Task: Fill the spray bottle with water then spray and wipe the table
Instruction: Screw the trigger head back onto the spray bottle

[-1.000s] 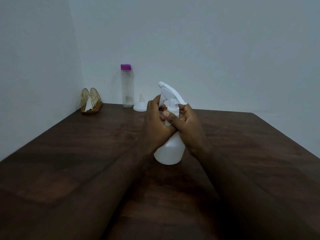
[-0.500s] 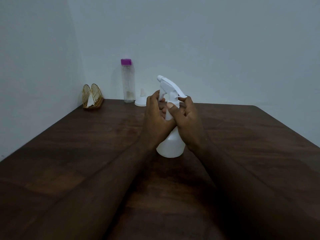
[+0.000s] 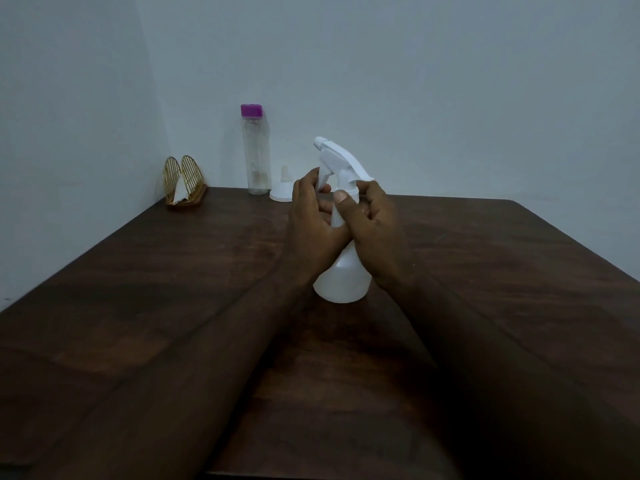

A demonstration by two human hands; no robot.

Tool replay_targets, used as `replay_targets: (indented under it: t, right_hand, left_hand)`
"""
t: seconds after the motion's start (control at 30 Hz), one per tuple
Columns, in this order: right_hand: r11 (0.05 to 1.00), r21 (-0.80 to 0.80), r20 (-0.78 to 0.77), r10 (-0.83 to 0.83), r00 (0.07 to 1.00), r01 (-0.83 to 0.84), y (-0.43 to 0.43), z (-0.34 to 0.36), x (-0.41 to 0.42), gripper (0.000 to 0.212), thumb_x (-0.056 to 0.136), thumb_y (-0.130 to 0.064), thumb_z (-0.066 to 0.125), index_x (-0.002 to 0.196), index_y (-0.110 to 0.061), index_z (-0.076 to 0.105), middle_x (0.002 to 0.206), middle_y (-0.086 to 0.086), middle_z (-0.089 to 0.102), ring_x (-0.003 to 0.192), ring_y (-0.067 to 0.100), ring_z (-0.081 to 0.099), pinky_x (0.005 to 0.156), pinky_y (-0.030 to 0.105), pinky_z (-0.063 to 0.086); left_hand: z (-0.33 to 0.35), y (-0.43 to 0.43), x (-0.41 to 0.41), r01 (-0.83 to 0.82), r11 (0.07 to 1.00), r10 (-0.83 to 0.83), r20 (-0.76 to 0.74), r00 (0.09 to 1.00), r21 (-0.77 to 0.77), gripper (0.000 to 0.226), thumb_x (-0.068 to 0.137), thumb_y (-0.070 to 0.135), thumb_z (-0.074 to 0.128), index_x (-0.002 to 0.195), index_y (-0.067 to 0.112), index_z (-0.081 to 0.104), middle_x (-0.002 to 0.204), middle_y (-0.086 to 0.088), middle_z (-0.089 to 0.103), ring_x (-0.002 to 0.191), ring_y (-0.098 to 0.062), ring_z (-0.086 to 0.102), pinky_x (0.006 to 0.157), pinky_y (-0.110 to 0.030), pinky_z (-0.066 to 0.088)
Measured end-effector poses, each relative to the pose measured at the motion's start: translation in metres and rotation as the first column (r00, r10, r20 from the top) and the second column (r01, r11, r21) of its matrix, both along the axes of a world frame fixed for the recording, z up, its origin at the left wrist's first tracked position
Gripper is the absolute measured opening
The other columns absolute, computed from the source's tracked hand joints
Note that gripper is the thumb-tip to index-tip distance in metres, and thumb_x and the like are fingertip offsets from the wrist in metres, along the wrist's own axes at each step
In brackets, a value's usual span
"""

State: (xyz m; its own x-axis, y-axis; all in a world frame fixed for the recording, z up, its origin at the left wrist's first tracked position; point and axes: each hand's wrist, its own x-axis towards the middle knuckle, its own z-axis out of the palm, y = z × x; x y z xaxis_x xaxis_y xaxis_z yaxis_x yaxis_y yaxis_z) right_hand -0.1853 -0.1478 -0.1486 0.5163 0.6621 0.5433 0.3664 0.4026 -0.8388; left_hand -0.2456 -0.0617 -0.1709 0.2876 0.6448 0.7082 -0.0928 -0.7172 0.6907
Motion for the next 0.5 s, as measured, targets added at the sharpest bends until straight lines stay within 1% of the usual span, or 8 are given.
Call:
replay_targets:
  t: [0.07,0.13,0.17,0.23,0.3,0.4,0.43,0.5]
  right_hand:
    - [0.999,0.002,-0.005,-0.04,0.999,0.04,0.0018,-0.0008,-0.001,0.021,0.091,-0.026,0.066,0.108,-0.02,0.056,0.104,0.009,0.07,0.093,0.019,0.071,0.084,0.042,0.059]
    - [0.998,0.009,-0.014,-0.058,0.998,0.058,0.0031,-0.0013,-0.0019,0.024,0.088,-0.028,0.069,0.106,-0.024,0.054,0.105,0.009,0.07,0.093,0.019,0.071,0.084,0.043,0.059]
    - [0.998,0.007,-0.017,-0.059,0.998,0.06,0.0034,-0.0016,-0.0018,0.024,0.089,-0.029,0.069,0.107,-0.024,0.053,0.105,0.008,0.07,0.093,0.018,0.071,0.083,0.041,0.059]
    - [0.999,-0.014,-0.007,-0.045,0.999,0.044,0.0012,0.0,-0.0024,0.022,0.094,-0.028,0.063,0.113,-0.022,0.053,0.104,0.003,0.07,0.093,0.014,0.071,0.081,0.033,0.058]
    - [1.0,-0.03,0.015,0.001,1.0,-0.001,-0.002,0.002,-0.0023,0.019,0.099,-0.025,0.055,0.118,-0.021,0.056,0.107,0.001,0.07,0.097,0.012,0.07,0.084,0.028,0.057]
    - [1.0,-0.029,0.02,0.011,1.0,-0.011,-0.003,0.0029,-0.0015,0.021,0.099,-0.022,0.057,0.115,-0.009,0.061,0.102,0.007,0.073,0.093,0.017,0.071,0.084,0.033,0.058]
    - [1.0,-0.028,0.001,-0.008,1.0,0.008,-0.0023,0.0032,-0.0016,0.022,0.097,-0.022,0.06,0.113,-0.007,0.061,0.1,0.009,0.072,0.09,0.019,0.072,0.082,0.036,0.059]
    - [0.998,-0.026,-0.034,-0.051,0.998,0.05,0.0,0.0031,-0.003,0.025,0.093,-0.022,0.067,0.11,-0.005,0.058,0.099,0.011,0.071,0.087,0.02,0.071,0.079,0.037,0.06]
  left_hand:
    - [0.0009,-0.0001,-0.0001,0.008,1.0,-0.008,-0.005,1.0,-0.007,0.08,0.069,0.041,0.077,0.135,0.01,0.043,0.121,0.002,0.054,0.105,-0.006,0.058,0.081,-0.022,0.054]
    - [0.0009,0.0012,0.0005,0.005,1.0,-0.005,-0.017,1.0,0.001,0.079,0.071,0.036,0.078,0.135,0.009,0.042,0.121,-0.004,0.056,0.108,-0.012,0.059,0.083,-0.032,0.056]
    - [0.0007,0.0016,0.0004,0.004,1.0,-0.003,-0.021,1.0,0.005,0.078,0.071,0.035,0.079,0.135,0.01,0.042,0.121,-0.003,0.056,0.108,-0.013,0.059,0.084,-0.035,0.056]
    - [0.0003,0.0014,0.0002,0.002,1.0,-0.002,-0.023,1.0,0.001,0.079,0.072,0.034,0.08,0.136,0.012,0.04,0.123,0.002,0.054,0.107,-0.013,0.059,0.084,-0.034,0.056]
    - [-0.0004,0.0008,0.0003,-0.004,1.0,0.004,-0.023,1.0,0.006,0.079,0.072,0.035,0.078,0.137,0.012,0.039,0.123,0.006,0.051,0.107,-0.012,0.058,0.085,-0.03,0.055]
    - [0.0002,-0.0008,0.0,-0.015,1.0,0.015,-0.007,1.0,0.009,0.08,0.07,0.042,0.075,0.135,0.008,0.042,0.119,0.003,0.053,0.1,-0.009,0.059,0.081,-0.022,0.053]
    - [0.0006,-0.0011,0.0001,-0.015,1.0,0.015,0.0,1.0,0.008,0.08,0.07,0.043,0.075,0.134,0.008,0.043,0.119,0.001,0.054,0.099,-0.009,0.06,0.081,-0.023,0.054]
    - [0.0011,-0.0023,0.0001,-0.016,1.0,0.016,0.009,1.0,0.0,0.078,0.071,0.044,0.073,0.134,0.009,0.044,0.119,-0.001,0.056,0.101,-0.012,0.061,0.083,-0.03,0.056]
